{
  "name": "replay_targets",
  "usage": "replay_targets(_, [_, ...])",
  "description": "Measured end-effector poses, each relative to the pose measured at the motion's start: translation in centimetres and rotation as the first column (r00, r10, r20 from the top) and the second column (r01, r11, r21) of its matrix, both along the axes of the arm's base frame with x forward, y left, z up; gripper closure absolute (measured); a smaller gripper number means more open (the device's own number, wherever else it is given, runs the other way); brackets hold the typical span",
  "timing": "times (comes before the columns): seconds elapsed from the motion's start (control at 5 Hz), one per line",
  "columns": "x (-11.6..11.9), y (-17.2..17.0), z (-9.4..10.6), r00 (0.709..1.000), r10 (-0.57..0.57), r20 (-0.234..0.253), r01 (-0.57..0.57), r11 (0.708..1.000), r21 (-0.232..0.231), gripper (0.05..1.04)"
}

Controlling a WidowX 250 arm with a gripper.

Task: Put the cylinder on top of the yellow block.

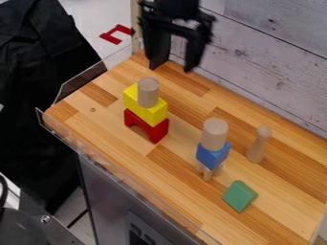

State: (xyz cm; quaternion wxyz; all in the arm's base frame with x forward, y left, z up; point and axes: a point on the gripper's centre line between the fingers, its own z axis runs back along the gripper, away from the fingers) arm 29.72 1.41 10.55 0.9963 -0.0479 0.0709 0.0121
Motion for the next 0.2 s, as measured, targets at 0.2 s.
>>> replay_targets(0.2, [-0.68, -1.13, -1.38, 1.0, -0.011, -0.012, 0.011, 1.0, 0.022, 0.083])
